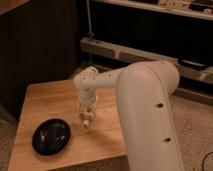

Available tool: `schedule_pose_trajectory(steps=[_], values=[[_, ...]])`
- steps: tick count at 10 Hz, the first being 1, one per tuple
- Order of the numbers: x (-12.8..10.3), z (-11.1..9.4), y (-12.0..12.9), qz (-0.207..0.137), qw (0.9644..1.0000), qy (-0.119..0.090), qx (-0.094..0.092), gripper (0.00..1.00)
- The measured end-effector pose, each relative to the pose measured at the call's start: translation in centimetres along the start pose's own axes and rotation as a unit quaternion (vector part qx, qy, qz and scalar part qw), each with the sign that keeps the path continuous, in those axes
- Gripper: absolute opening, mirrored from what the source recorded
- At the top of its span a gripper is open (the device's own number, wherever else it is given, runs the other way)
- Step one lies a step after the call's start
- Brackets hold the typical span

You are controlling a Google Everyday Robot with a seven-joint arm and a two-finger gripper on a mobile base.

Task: Place the bottle in the ceramic bowl

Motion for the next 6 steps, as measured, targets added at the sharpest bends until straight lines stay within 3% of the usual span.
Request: schedule_pose_trajectory(steps=[5, 6], values=[[-0.3, 2.7, -0.5, 0.008, 0.9994, 0.026, 0.019, 0.64], [-0.2, 3.1, -0.4, 0.007, 0.9993, 0.03, 0.019, 0.6]])
